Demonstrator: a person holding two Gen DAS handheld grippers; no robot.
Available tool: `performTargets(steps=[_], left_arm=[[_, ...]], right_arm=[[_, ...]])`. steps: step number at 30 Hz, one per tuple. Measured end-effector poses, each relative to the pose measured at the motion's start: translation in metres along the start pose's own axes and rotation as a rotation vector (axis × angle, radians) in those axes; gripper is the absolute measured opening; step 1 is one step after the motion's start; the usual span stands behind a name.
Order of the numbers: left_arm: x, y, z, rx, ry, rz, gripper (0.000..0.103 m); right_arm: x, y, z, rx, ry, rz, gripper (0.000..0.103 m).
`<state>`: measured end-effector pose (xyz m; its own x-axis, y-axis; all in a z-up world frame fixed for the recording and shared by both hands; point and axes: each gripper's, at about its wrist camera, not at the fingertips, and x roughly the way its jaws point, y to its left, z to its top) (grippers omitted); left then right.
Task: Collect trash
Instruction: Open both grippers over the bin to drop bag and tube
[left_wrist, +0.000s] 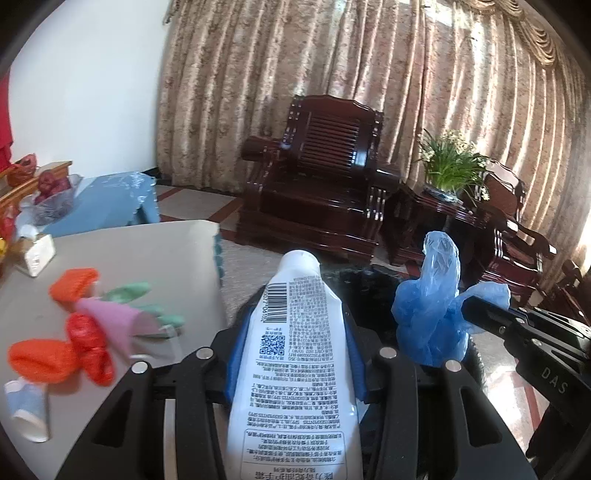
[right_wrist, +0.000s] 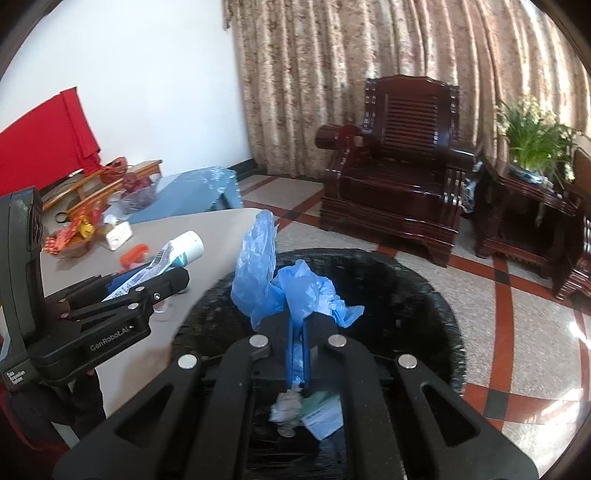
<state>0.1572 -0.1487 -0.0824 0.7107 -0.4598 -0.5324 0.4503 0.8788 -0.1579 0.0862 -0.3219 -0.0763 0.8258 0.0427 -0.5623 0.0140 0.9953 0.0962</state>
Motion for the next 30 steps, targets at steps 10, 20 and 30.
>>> performTargets(steps=[10,20,30], left_arm=[[0.040,-0.024,0.004,0.003,0.037,-0.076,0.061],[0.012,0.003,0.013,-0.020,-0.011,-0.023,0.089],[-0.062,0.089,-0.005,-0.029,-0.076,0.267,0.090]], right_arm=[[0.009,-0.036,-0.016,0.063,0.021,-0.103,0.026],[-0.001,-0.033,-0.020,0.133,-0.011,-0.142,0.096],[0.011,0.049,-0.002,0.052,-0.044,0.013,0.097]])
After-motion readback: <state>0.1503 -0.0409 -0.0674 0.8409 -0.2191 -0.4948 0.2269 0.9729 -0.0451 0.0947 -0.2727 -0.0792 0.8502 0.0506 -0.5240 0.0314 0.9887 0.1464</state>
